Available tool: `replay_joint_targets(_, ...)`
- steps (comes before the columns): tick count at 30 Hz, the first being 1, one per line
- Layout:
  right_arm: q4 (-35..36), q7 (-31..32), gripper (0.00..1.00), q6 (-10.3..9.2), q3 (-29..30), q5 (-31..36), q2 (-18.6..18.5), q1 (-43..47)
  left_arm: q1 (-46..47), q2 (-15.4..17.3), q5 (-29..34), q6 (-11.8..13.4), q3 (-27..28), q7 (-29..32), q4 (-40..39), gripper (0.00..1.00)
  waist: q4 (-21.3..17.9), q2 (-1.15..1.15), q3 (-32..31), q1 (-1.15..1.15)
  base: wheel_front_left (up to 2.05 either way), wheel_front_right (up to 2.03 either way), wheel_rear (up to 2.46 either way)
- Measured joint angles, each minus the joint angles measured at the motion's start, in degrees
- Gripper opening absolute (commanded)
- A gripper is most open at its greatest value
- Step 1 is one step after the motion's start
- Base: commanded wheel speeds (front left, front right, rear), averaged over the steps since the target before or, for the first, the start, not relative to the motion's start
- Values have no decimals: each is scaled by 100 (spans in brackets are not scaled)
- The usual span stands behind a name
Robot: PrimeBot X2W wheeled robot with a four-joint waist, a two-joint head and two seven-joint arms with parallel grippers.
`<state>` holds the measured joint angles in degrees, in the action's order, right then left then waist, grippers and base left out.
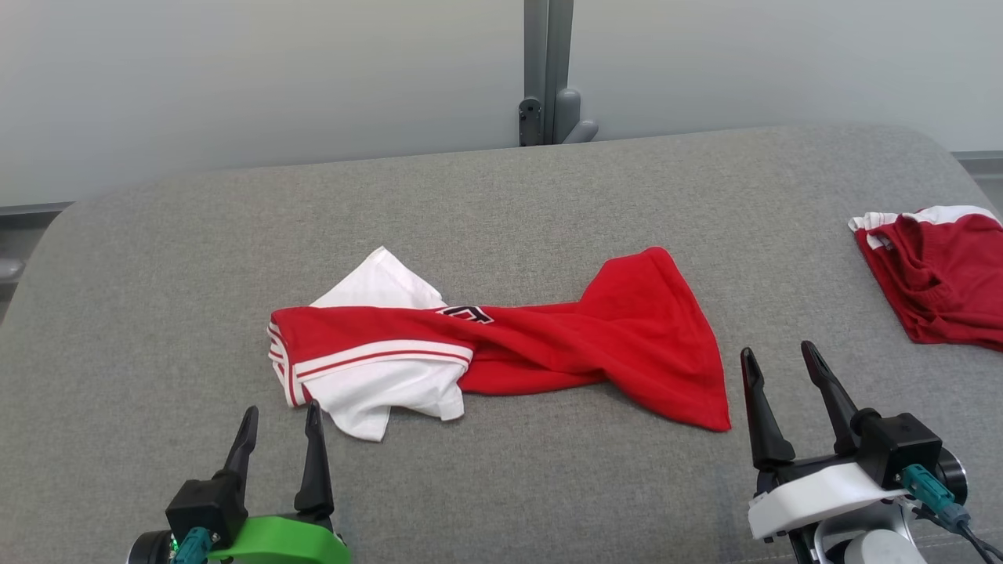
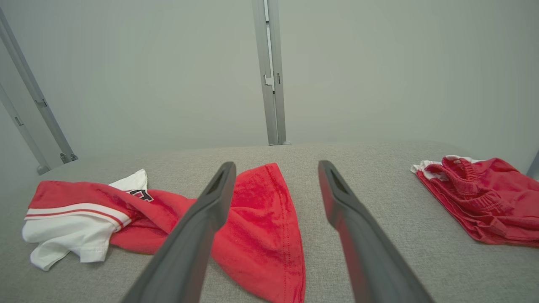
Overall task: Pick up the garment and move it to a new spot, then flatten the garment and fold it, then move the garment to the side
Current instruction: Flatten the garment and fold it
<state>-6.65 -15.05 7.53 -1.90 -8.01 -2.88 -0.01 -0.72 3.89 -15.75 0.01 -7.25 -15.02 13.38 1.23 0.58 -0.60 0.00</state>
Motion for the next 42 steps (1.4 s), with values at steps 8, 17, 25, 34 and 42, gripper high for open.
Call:
replay_joint_targets(8, -23, 0, 100, 0, -20, -46, 0, -3, -25, -56, 85, -45, 104, 0, -24, 100, 7, 0, 8, 0, 0, 0, 0)
replay_joint_targets(17, -136, 0, 100, 0, 48, -97, 1, -13, -45, -83, 3, -155, 59, -1, 357, 100, 9, 0, 36, 0, 0, 0, 0)
replay_joint_targets(25, -286, 0, 100, 0, 26, -103, 0, -88, 416, -97, -1360, -332, -166, 339, 1425, 100, -49, 0, 196, 0, 0, 0, 0)
replay_joint_targets(34, -337, 0, 100, 0, 7, -85, 1, -275, 1164, -109, -2376, -94, -818, 449, 2446, 100, -293, 0, 480, 0, 0, 0, 0)
replay_joint_targets(42, -337, 0, 100, 0, -16, -51, 0, -323, 1545, -108, -3002, 56, -873, 248, 2960, 100, -542, 0, 652, 0, 0, 0, 0)
